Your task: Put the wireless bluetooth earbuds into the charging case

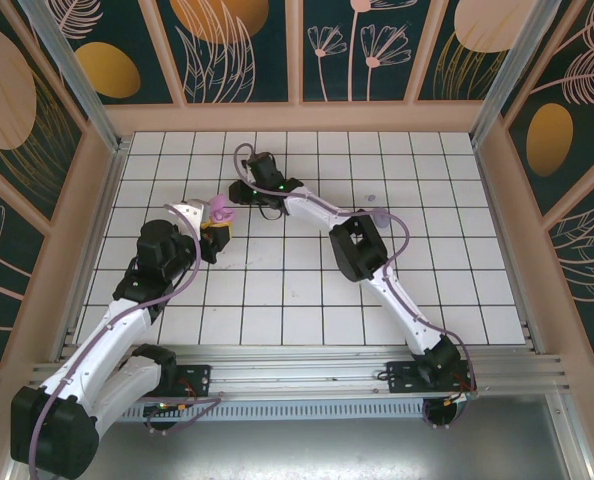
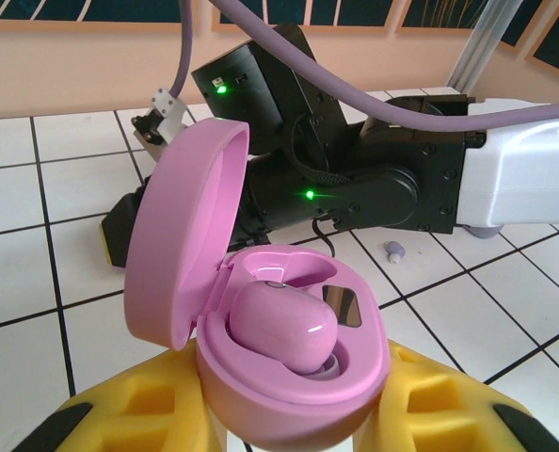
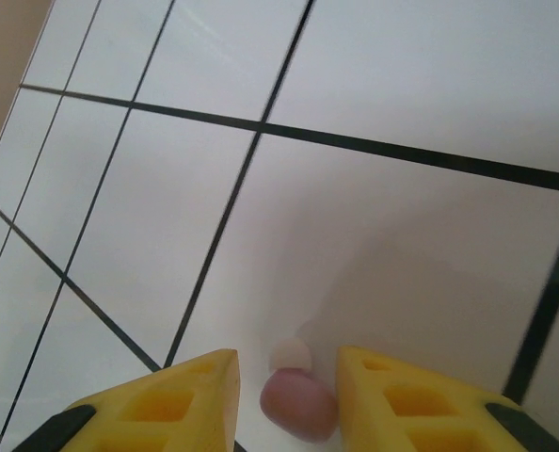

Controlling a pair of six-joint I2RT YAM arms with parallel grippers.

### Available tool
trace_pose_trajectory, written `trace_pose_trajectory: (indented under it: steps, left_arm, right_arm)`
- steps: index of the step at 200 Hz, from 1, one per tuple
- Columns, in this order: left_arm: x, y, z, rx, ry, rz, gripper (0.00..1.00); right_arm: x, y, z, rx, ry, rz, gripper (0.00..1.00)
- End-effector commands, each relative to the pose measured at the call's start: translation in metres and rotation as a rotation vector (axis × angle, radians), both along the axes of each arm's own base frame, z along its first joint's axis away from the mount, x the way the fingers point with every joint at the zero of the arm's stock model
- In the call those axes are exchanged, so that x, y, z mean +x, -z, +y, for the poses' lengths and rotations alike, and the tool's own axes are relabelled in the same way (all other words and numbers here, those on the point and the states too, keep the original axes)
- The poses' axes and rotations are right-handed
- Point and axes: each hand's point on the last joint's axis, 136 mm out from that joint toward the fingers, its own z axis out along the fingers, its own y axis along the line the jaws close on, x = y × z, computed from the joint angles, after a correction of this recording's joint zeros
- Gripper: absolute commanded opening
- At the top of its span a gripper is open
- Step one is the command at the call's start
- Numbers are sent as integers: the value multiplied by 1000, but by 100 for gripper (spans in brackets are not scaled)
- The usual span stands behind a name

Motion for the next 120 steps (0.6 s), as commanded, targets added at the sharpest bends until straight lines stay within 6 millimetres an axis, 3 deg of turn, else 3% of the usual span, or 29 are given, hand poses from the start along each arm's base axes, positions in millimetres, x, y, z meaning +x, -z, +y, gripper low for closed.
trace_pose_trajectory:
  steps: [1,91,120]
  left_arm:
    - [1,-17,2,-15,-5,-35,4]
    - [1,-19,4,-8,-17,-35,4]
    - [1,-19,4,-7,-19,-35,4]
  right_arm:
    - [-10,10,16,-24,-88,-61,32]
    - [-19,31,10,-190,-107,-128,31]
    - [-20,32,5,-224,-107,-127,24]
